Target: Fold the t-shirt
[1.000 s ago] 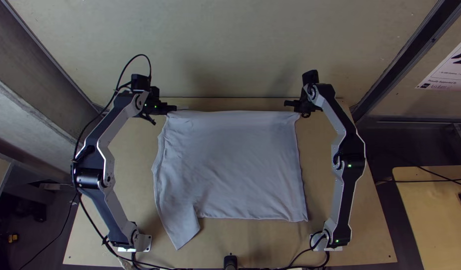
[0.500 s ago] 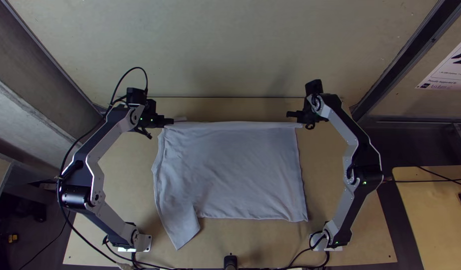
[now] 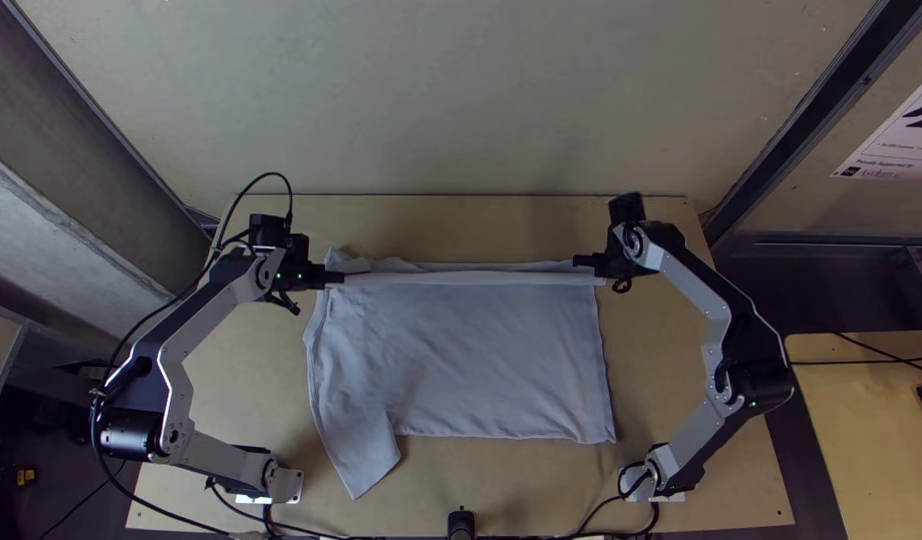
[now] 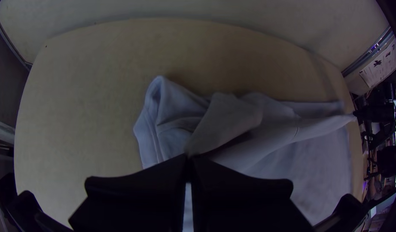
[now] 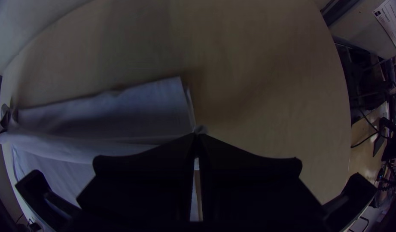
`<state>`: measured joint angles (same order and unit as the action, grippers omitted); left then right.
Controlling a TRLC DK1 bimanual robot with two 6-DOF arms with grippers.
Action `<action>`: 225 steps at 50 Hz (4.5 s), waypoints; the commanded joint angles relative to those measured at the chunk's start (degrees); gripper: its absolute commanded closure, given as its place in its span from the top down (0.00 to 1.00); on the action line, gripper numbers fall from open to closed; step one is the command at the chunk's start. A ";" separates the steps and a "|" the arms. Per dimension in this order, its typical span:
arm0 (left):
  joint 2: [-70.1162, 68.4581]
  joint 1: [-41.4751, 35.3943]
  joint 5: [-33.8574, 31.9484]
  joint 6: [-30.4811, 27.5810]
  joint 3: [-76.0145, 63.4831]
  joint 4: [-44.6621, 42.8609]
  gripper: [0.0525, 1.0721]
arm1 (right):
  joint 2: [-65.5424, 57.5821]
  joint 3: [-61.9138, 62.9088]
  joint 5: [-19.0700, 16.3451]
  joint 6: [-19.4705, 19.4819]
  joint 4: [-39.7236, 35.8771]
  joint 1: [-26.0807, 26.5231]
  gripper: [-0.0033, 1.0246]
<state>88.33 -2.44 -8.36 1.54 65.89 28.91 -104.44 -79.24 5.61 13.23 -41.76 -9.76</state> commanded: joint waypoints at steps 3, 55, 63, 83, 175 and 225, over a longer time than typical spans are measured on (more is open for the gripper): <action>-3.26 0.94 0.27 0.04 -5.33 -1.84 0.02 | 3.37 6.21 1.34 0.39 2.47 -0.52 0.03; -23.56 3.93 -5.35 -3.56 -8.76 15.39 0.96 | 33.78 18.60 3.27 0.48 -2.10 -0.61 0.96; -29.62 0.86 -4.74 -4.62 -9.20 22.86 0.95 | 38.26 18.77 3.27 1.09 -5.00 -0.70 0.96; -40.87 -17.34 -1.40 -0.31 -14.82 42.11 0.95 | 40.72 20.00 3.18 3.64 -7.29 -0.08 0.96; -18.46 -40.72 1.86 18.76 -30.73 31.21 0.03 | 42.66 34.86 -2.00 5.75 -26.53 -10.19 0.94; -20.66 -29.03 2.21 15.16 -25.55 32.09 0.03 | 27.71 42.68 -15.45 0.74 -28.91 -11.69 0.62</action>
<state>67.96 -32.47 -6.57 17.74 39.29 60.27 -74.22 -37.87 -8.73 15.25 -69.73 -20.95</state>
